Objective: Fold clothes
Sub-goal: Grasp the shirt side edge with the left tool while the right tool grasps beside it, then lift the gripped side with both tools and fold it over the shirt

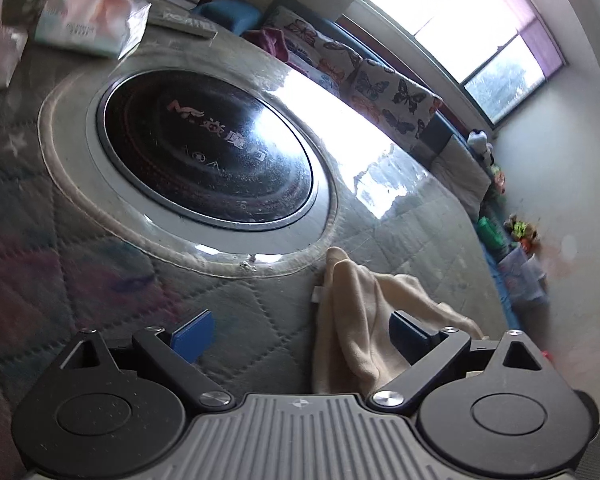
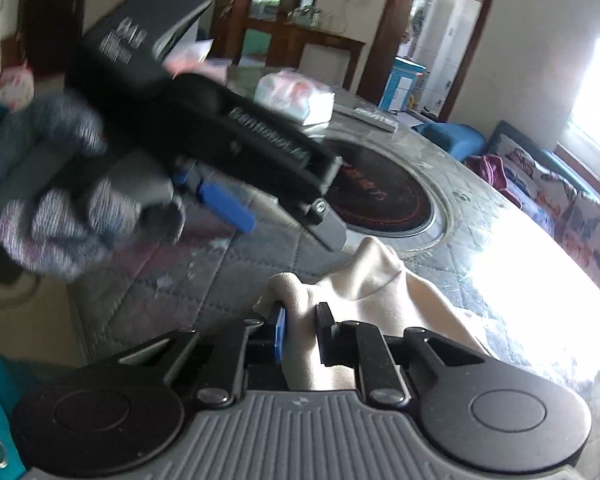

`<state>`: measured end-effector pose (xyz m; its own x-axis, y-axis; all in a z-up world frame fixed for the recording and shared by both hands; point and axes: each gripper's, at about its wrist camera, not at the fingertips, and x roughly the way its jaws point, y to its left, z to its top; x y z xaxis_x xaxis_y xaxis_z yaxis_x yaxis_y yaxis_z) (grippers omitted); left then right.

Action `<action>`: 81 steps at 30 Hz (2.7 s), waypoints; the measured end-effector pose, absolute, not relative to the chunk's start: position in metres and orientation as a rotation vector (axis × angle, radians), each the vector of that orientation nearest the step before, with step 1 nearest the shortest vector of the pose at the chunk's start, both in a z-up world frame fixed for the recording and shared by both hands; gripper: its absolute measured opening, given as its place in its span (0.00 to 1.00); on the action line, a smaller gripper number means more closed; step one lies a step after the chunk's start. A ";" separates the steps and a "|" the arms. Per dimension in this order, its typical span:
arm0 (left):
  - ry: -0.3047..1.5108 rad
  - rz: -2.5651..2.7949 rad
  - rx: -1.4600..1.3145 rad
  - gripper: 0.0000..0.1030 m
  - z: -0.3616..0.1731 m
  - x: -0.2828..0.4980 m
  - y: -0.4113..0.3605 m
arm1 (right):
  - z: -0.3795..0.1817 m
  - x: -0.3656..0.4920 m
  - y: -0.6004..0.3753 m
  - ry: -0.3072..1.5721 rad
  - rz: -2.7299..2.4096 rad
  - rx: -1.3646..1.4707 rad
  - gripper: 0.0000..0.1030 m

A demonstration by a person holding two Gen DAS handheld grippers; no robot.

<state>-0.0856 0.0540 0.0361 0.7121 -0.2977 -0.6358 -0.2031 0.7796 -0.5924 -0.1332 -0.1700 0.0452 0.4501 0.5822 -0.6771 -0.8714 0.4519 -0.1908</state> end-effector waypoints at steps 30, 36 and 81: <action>0.815 -0.137 -1.241 0.22 -0.020 -0.066 0.069 | 0.056 -0.120 -0.225 0.580 0.983 -0.332 0.18; 0.803 -0.142 -1.111 0.21 -0.009 -0.065 0.058 | 0.055 -0.109 -0.265 0.594 0.831 -0.232 0.28; 0.688 -0.388 -0.568 0.14 0.083 0.000 -0.100 | 0.075 -0.067 -0.448 0.463 0.284 0.115 0.10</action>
<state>-0.0004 -0.1000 0.0829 0.7119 -0.5099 -0.4829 0.1490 0.7816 -0.6057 -0.0668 -0.4483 0.0746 0.8563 0.2957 -0.4235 -0.2440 0.9542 0.1730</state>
